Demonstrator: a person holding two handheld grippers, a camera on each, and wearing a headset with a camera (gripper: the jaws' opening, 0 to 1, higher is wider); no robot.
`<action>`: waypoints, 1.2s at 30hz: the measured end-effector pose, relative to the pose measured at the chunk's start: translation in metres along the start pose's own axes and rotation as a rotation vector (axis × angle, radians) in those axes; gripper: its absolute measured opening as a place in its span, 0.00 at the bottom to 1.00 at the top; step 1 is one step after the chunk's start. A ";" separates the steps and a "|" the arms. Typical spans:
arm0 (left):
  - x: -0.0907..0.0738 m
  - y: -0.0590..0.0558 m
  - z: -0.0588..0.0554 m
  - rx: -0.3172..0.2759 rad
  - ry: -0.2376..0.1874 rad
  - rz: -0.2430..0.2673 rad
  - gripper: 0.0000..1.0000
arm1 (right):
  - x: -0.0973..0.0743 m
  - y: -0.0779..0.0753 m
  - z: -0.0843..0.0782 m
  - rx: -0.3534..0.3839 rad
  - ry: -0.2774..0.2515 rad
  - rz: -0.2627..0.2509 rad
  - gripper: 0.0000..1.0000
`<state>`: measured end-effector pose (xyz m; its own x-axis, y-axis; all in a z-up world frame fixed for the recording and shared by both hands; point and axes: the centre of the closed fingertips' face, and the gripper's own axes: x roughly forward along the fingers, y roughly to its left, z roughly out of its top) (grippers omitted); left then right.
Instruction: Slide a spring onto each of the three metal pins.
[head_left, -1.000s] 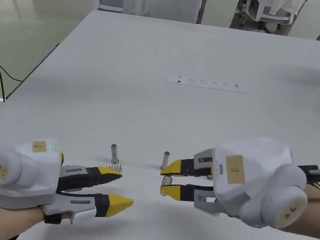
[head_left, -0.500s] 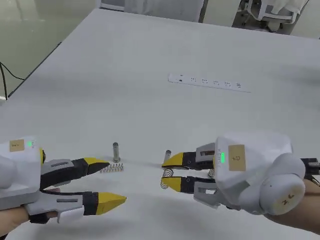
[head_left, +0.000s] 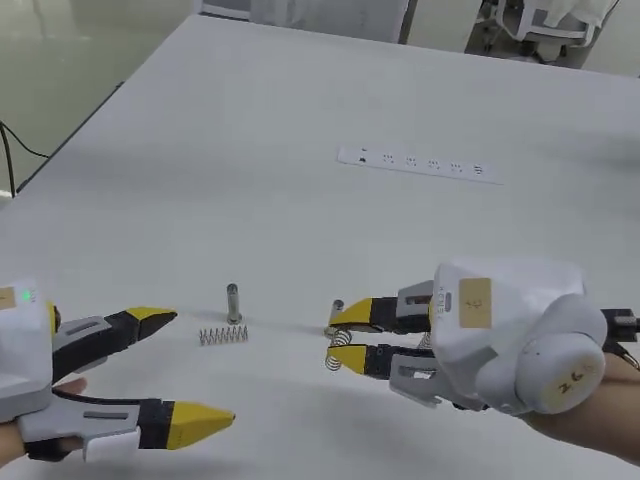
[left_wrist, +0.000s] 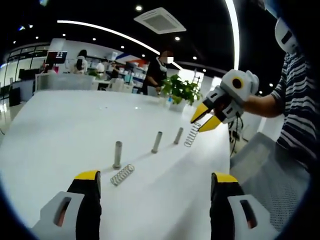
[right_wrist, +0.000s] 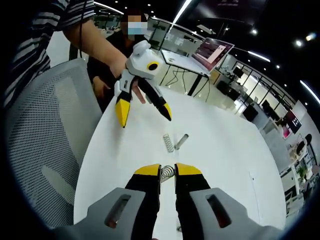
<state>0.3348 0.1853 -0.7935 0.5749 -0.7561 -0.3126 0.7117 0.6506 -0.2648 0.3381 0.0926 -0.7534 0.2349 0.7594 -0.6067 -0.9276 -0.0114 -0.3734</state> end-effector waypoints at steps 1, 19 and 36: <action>0.000 0.000 0.000 -0.001 -0.002 0.001 0.89 | 0.000 0.000 0.000 -0.002 0.001 0.000 0.08; -0.007 0.003 0.003 0.018 -0.012 0.010 0.98 | -0.001 -0.020 -0.004 0.024 0.006 -0.034 0.08; -0.009 0.004 0.001 0.024 0.009 0.023 0.97 | -0.010 -0.072 0.003 0.070 -0.009 -0.132 0.07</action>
<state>0.3330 0.1946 -0.7908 0.5876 -0.7402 -0.3268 0.7079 0.6659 -0.2354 0.4016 0.0876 -0.7186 0.3541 0.7569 -0.5493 -0.9067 0.1339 -0.3999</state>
